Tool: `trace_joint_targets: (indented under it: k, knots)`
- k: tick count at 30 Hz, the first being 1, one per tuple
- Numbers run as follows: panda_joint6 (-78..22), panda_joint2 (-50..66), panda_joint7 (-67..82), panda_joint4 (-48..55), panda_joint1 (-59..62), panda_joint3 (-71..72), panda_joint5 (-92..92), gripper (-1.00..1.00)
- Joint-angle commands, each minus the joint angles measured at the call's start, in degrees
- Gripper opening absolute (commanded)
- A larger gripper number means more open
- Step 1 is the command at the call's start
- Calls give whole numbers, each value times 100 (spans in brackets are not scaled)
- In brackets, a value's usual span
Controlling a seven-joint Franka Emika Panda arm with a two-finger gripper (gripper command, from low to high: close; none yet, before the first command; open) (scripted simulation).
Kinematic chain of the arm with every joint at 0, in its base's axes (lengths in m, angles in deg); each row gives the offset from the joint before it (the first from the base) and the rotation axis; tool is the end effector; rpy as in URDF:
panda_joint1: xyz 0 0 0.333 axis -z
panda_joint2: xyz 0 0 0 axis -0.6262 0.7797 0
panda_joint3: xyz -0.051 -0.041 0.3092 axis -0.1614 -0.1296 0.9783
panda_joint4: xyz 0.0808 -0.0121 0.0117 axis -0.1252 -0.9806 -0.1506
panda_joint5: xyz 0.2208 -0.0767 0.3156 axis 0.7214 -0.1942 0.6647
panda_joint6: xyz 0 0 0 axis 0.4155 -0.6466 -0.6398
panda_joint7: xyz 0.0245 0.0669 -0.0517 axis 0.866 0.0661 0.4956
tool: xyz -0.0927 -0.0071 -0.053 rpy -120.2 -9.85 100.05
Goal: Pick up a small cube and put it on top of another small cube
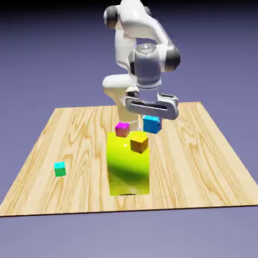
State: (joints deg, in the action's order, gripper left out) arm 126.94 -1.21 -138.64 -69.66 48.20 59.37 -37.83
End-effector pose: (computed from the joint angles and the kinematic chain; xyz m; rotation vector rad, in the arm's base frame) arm 0.4721 0.0437 0.4716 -2.3006 2.1140 0.2223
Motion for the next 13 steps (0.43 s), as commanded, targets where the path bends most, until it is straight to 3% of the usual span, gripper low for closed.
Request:
trace_joint_targets:
  k: [1,5,10,11,13]
  knots:
    - [-219,-10,-141,202,208,33,0,-100]
    - [-355,105,-119,156,756,345,250,-100]
    - [685,323,-83,-662,686,455,313,-100]
    - [685,323,-83,-662,686,455,313,100]
    - [436,271,-92,-466,703,429,298,100]
